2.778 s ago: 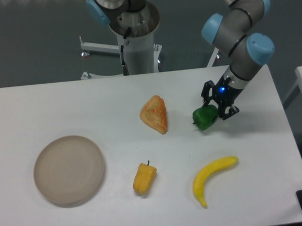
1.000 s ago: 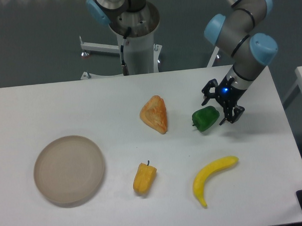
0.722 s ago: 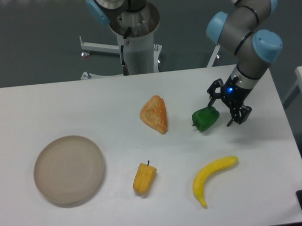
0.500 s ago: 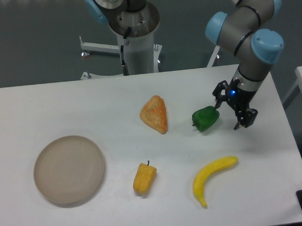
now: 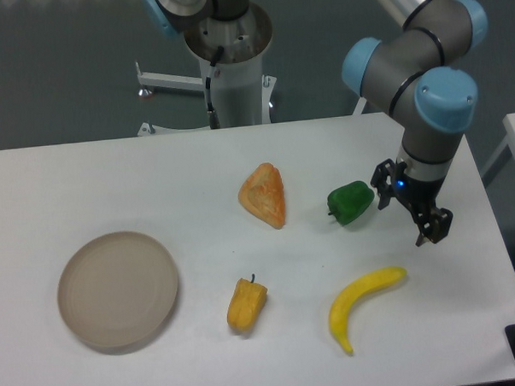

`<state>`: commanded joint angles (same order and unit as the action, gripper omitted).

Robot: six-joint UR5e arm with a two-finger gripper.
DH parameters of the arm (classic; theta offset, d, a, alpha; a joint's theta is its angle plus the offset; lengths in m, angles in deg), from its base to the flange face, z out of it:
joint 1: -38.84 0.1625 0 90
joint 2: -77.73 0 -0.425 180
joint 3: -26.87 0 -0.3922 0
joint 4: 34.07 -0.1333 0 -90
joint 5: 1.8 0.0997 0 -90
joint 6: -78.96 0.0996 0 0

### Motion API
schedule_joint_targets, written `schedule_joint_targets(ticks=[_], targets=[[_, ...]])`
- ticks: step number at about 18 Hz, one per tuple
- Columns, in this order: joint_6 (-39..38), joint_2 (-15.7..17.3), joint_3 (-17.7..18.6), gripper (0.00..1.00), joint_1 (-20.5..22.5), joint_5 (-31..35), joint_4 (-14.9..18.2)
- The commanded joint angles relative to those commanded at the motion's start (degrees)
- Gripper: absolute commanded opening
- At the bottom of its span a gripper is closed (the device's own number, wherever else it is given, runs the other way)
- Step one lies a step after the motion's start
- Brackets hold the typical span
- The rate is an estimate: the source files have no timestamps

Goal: Place the green pepper on the table
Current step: 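Raise the open gripper away from the green pepper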

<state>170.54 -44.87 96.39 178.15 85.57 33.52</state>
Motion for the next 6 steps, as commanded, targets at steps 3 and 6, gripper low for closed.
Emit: schedule_joint_targets(ticks=[3, 6], targets=[[-0.09, -0.35, -0.18, 1.0, -0.09, 0.0, -0.44], [-0.79, -0.53, -0.61, 1.0, -0.18, 0.0, -0.45]])
